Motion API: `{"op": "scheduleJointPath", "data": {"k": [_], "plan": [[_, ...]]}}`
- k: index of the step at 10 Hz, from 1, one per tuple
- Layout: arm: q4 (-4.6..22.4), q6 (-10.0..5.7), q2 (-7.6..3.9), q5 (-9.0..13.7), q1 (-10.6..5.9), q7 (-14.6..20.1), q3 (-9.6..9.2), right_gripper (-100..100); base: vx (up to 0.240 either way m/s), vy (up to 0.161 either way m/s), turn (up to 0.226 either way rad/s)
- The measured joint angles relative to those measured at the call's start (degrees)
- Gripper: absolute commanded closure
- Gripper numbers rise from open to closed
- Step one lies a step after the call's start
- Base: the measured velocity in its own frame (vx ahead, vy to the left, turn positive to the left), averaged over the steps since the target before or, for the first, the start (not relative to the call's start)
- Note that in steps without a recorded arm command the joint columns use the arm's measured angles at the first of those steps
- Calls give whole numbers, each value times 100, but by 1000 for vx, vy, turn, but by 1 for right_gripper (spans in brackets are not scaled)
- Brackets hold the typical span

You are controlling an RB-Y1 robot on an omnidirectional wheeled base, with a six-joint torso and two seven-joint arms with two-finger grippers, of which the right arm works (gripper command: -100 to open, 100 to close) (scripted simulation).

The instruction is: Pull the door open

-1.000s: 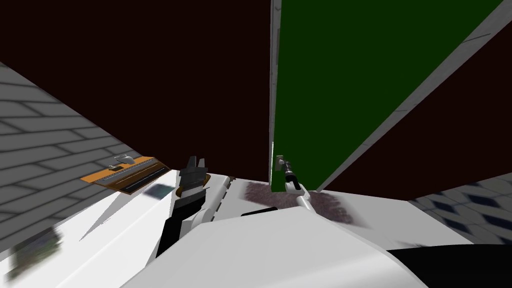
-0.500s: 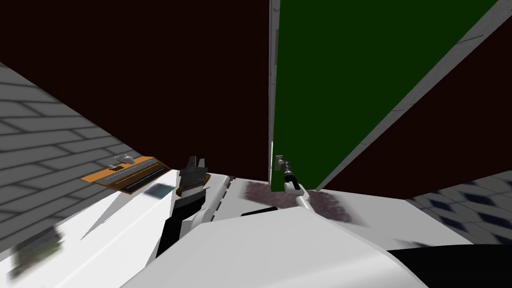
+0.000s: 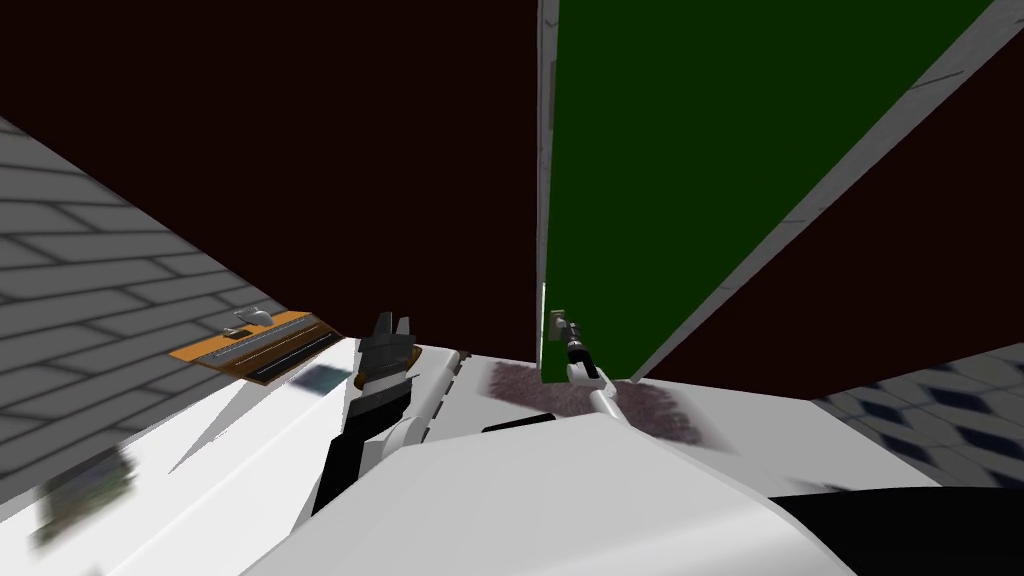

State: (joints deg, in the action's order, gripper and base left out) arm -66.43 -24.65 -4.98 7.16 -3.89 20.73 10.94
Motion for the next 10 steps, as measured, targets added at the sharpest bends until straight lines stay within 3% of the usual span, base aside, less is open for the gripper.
{"op": "scheduleJointPath", "data": {"k": [1,2,4,5,6,8,10], "plan": [[-178,111,-36,148,97,135,-75,100,-41,-28,27],[-113,103,-94,244,66,270,-126,100,-21,-14,-34],[-98,122,-2,260,21,234,-110,100,-23,-13,-15],[-44,147,28,388,-52,289,-137,100,-41,-30,26],[67,95,-5,473,-114,383,-176,-100,-49,-47,-2],[44,110,-82,656,-70,605,-127,-100,-76,1,111],[-38,169,-17,819,-56,837,-224,-100,-92,32,77]]}}
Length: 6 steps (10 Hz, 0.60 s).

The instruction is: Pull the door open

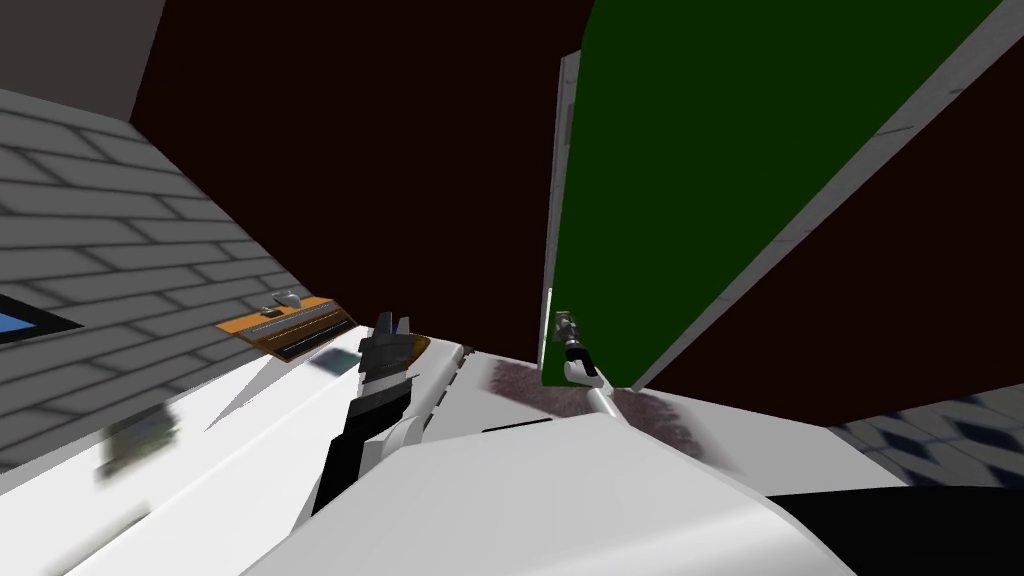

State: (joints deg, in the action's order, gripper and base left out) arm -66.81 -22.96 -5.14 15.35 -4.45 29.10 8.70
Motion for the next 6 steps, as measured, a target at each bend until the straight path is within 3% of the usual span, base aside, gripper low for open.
{"op": "scheduleJointPath", "data": {"k": [6], "plan": [[-123,99,4,657,76,891,-123,-100,-84,-17,66]]}}
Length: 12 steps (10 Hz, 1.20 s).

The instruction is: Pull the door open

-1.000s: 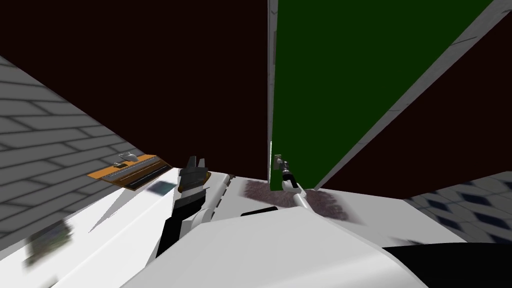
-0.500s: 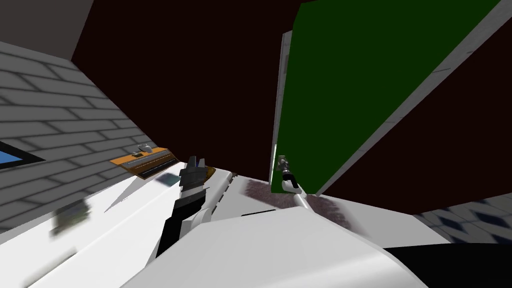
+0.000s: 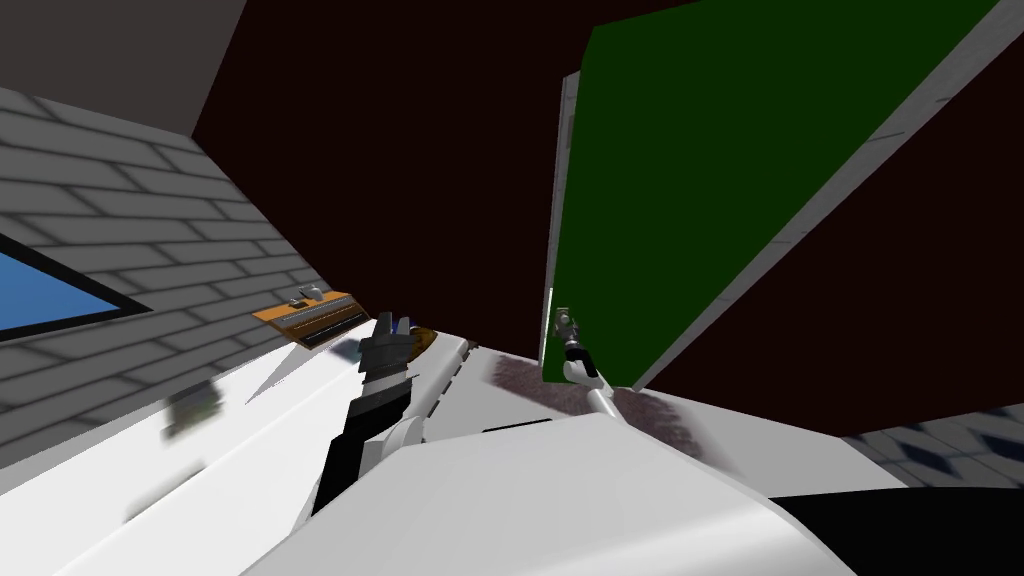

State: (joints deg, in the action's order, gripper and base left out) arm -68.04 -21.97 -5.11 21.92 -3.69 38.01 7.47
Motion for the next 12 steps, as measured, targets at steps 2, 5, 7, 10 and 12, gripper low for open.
{"op": "scheduleJointPath", "data": {"k": [2,5,7,10,12], "plan": [[-47,36,2,218,25,288,-35,-100,-81,-36,88],[-106,82,6,507,63,696,-87,-100,-75,-29,56],[-164,126,11,757,95,1022,-129,-100,-99,-29,80],[-236,186,25,1109,137,1512,-190,-100,-103,-45,63],[-282,218,35,1297,166,1783,-223,-100,-63,-24,40]]}}
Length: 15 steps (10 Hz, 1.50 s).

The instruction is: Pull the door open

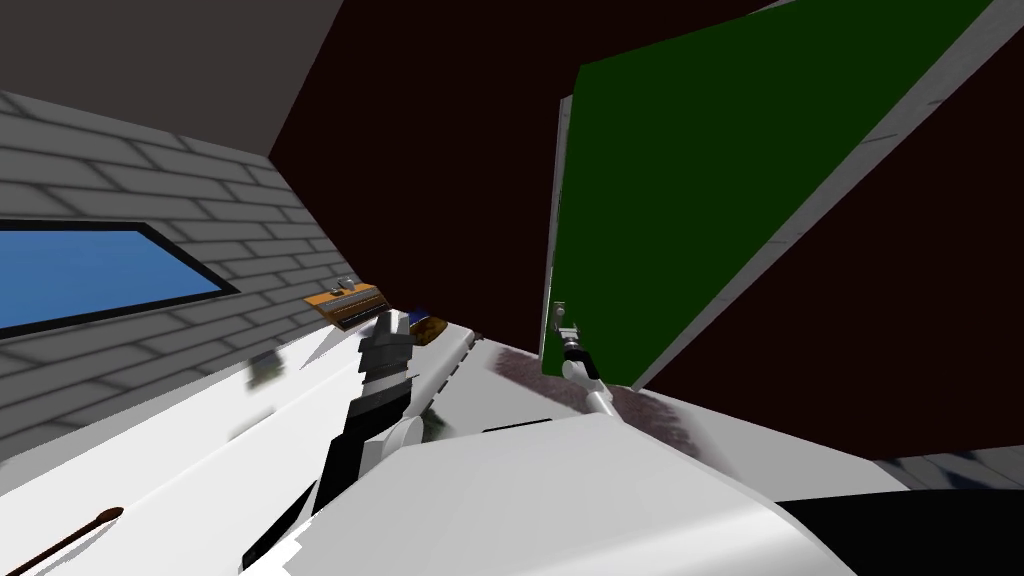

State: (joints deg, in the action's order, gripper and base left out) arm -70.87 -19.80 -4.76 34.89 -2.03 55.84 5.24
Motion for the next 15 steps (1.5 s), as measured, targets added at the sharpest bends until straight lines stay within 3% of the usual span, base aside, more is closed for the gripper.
{"op": "scheduleJointPath", "data": {"k": [3,5,6,8,9,11,12,15], "plan": [[-43,35,18,161,20,225,-24,-100,1,-13,65],[33,-10,-196,230,70,370,48,-100,172,10,159],[269,-140,-374,266,7,531,32,-100,145,-12,40],[112,-73,-401,297,94,555,109,-100,95,1,78],[42,-8,-508,345,154,586,189,-100,189,2,179],[219,-101,-812,436,172,831,261,-100,142,-26,107],[217,-106,-822,441,175,850,269,100,-13,2,-42],[220,-104,-826,436,170,828,274,100,-23,2,0]]}}
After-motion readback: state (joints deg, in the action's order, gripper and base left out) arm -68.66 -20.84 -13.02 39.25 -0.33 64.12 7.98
